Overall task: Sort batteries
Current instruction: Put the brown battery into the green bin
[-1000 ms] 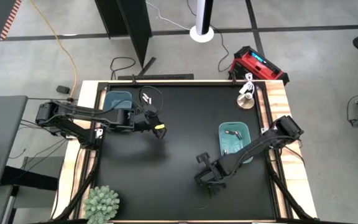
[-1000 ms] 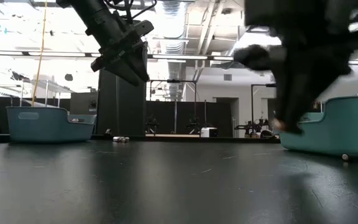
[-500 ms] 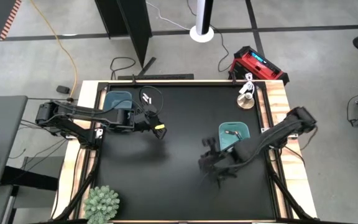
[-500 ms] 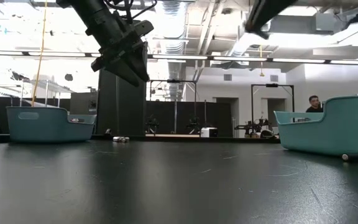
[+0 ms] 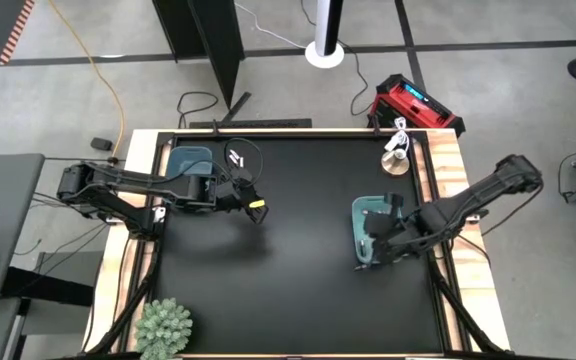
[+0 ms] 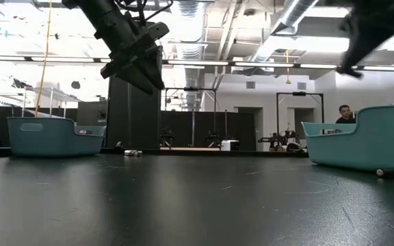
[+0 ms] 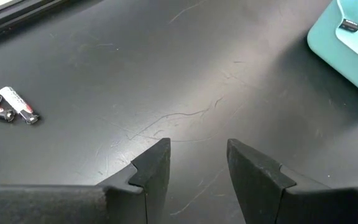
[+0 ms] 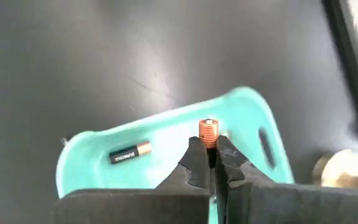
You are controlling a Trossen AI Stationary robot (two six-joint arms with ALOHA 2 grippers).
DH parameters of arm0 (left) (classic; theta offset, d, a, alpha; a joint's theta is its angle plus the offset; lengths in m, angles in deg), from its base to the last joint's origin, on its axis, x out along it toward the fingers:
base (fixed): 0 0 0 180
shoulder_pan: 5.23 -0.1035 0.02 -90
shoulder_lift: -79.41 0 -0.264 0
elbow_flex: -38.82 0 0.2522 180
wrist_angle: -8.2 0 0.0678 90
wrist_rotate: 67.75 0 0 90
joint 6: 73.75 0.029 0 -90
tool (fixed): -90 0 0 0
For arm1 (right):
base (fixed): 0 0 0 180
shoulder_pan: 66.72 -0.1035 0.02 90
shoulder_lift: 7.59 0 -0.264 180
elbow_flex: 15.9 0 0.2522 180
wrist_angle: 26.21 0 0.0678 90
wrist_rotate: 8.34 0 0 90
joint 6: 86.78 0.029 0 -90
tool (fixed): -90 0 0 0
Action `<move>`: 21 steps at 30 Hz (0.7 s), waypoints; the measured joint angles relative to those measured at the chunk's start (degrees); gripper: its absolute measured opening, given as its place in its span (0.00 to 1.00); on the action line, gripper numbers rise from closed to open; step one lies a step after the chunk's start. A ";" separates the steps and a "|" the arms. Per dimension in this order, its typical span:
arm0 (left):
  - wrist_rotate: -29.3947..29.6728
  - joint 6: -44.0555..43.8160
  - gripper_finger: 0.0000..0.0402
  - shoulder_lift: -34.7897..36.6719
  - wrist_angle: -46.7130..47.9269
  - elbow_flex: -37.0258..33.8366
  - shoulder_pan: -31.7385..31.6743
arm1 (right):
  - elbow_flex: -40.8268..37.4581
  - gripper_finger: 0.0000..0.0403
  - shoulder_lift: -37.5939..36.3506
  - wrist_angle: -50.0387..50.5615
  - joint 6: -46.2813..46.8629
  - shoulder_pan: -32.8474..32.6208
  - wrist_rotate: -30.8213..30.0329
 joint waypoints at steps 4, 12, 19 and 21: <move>0.00 -0.01 0.38 0.00 -0.03 0.00 0.00 | -7.12 0.01 -4.51 -4.86 8.09 1.24 2.17; 0.00 -0.41 0.38 0.00 -0.27 0.00 0.00 | -11.50 0.01 -4.15 -6.85 12.53 7.34 4.92; -0.59 -1.38 0.38 0.00 -0.18 0.02 0.01 | -12.27 0.07 -0.57 -8.73 12.27 11.48 9.72; -0.66 -1.44 0.38 0.00 -0.18 0.02 0.00 | -12.34 0.11 0.51 -8.63 12.07 11.97 9.77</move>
